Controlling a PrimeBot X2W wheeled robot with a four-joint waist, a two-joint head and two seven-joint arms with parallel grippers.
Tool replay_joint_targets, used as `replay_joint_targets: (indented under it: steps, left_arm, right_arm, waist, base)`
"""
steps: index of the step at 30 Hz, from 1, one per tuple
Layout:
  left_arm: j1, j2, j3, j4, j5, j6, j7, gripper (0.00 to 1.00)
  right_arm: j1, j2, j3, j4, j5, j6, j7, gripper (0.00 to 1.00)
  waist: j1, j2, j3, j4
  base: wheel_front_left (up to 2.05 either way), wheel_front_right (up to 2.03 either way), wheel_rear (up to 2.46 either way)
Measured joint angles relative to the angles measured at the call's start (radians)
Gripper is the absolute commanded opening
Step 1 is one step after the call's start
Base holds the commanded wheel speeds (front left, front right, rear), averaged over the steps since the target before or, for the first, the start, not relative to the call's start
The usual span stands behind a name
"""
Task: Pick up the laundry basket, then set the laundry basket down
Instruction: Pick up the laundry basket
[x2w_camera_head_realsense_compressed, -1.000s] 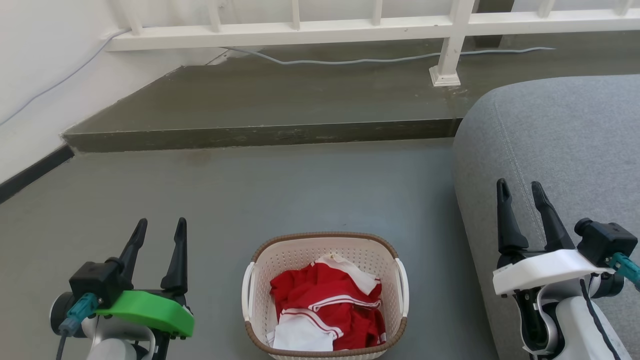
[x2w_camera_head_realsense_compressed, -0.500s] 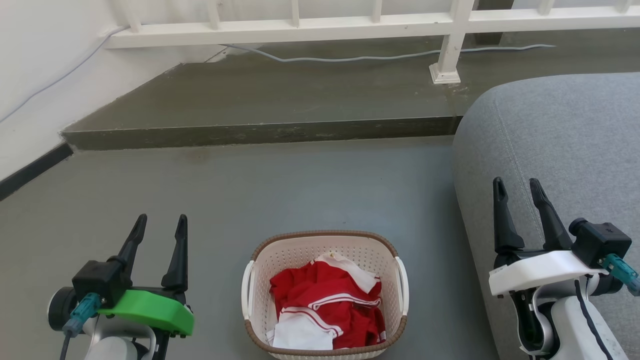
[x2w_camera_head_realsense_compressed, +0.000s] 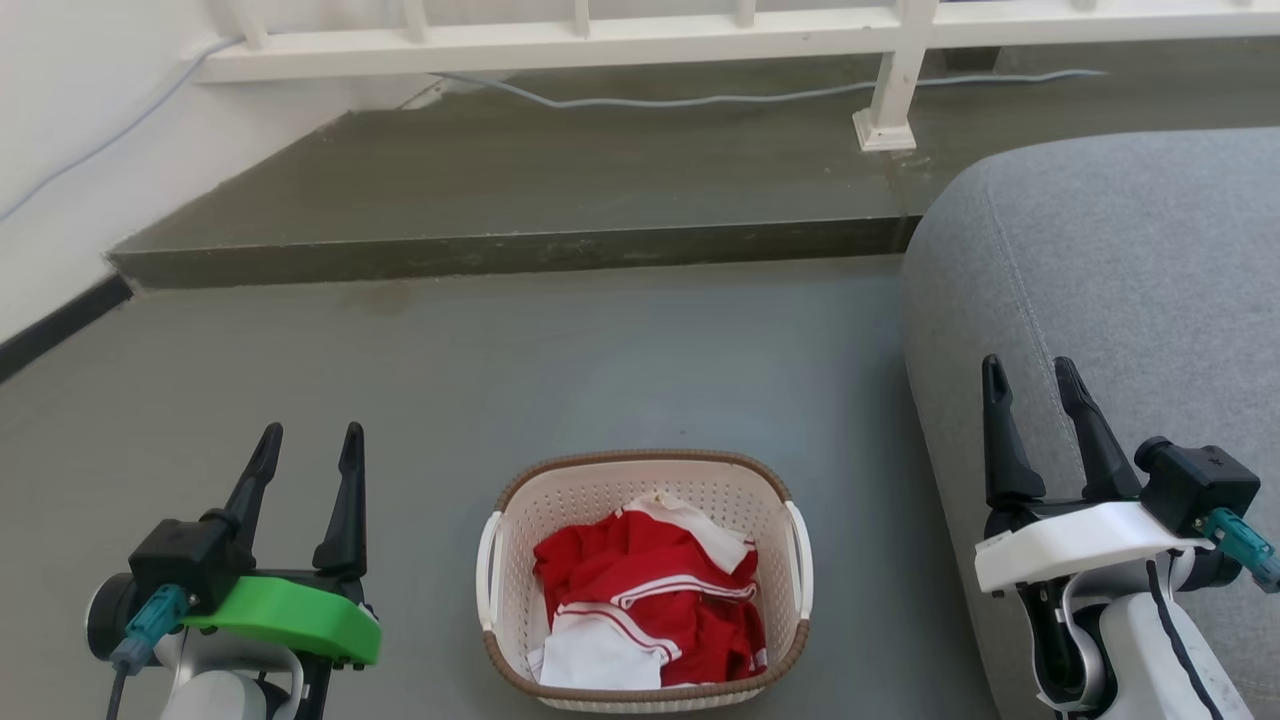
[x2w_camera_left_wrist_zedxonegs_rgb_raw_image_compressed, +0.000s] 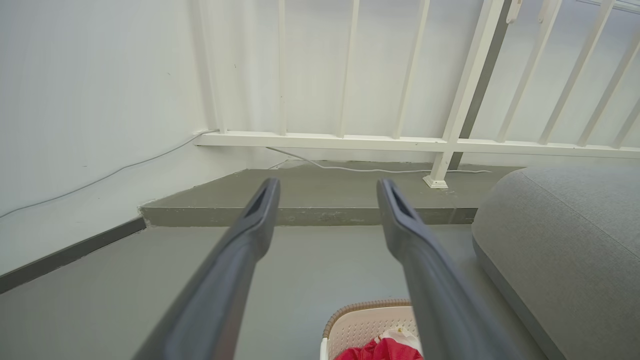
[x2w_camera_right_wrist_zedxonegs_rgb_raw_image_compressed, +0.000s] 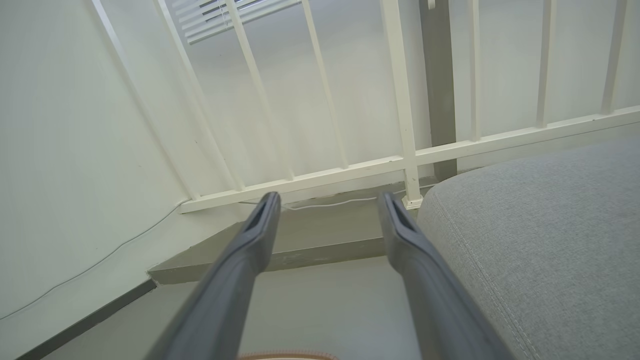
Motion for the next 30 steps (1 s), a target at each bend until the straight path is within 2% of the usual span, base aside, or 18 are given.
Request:
replay_joint_targets:
  steps: [20, 30]
  left_arm:
    - [-0.092, 0.024, 0.032, -0.004, -0.028, -0.02, -0.003, 1.0]
    - [-0.156, 0.037, 0.017, 0.062, -0.058, -0.023, -0.003, 1.0]
  right_arm:
    - [-0.064, 0.011, 0.016, 0.005, -0.001, -0.011, 0.0, 1.0]
    - [-0.126, 0.012, 0.033, 0.091, 0.009, -0.029, 0.0, 1.0]
  waist:
    - [0.0, 0.0, 0.191, -0.026]
    - [0.0001, 0.0, 0.301, -0.033]
  base:
    - [0.0, 0.0, 0.0]
    - [0.0, 0.0, 0.0]
